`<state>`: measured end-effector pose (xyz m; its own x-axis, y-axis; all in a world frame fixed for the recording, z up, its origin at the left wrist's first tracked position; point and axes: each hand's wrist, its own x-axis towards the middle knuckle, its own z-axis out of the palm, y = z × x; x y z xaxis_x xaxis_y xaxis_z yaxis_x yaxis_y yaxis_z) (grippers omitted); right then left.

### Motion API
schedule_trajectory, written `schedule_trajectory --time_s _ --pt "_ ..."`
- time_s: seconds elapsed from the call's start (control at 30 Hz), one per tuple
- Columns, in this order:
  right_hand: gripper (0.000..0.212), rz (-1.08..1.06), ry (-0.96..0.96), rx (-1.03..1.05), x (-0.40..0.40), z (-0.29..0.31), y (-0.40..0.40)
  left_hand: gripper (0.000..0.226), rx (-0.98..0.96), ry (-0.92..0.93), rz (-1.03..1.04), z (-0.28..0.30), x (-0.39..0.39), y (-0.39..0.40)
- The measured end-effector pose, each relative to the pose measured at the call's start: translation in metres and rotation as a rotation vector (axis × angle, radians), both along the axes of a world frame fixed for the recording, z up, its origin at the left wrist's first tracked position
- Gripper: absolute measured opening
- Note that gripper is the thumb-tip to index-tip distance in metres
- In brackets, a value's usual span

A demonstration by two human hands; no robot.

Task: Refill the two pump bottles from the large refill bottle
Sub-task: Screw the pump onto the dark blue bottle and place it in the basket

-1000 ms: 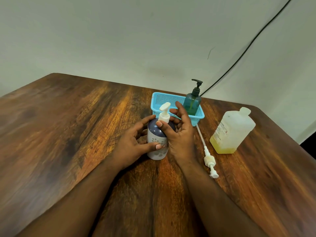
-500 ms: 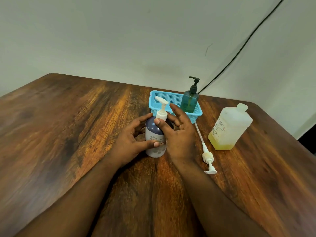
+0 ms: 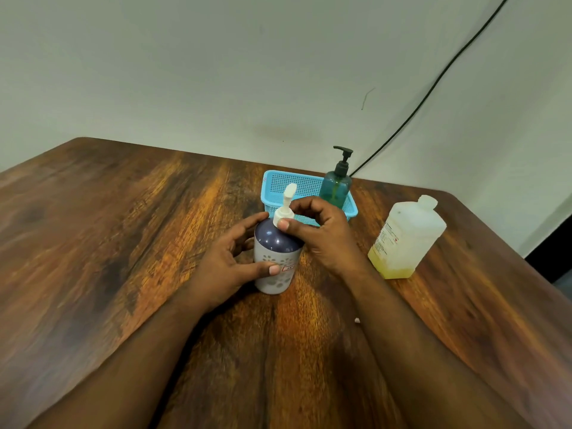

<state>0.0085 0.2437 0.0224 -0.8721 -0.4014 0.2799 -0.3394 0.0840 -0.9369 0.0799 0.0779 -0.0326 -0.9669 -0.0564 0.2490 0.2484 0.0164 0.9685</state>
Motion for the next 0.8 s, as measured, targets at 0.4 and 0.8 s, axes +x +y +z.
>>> schedule_trajectory --time_s 0.4,0.8 --pt "0.046 -0.07 0.078 0.236 -0.006 0.005 -0.01 0.081 -0.05 -0.037 -0.026 0.004 0.0 0.0" --pt "0.034 0.266 -0.187 0.106 -0.01 0.008 0.005 0.079 -0.056 -0.066 -0.079 0.001 -0.001 -0.002"
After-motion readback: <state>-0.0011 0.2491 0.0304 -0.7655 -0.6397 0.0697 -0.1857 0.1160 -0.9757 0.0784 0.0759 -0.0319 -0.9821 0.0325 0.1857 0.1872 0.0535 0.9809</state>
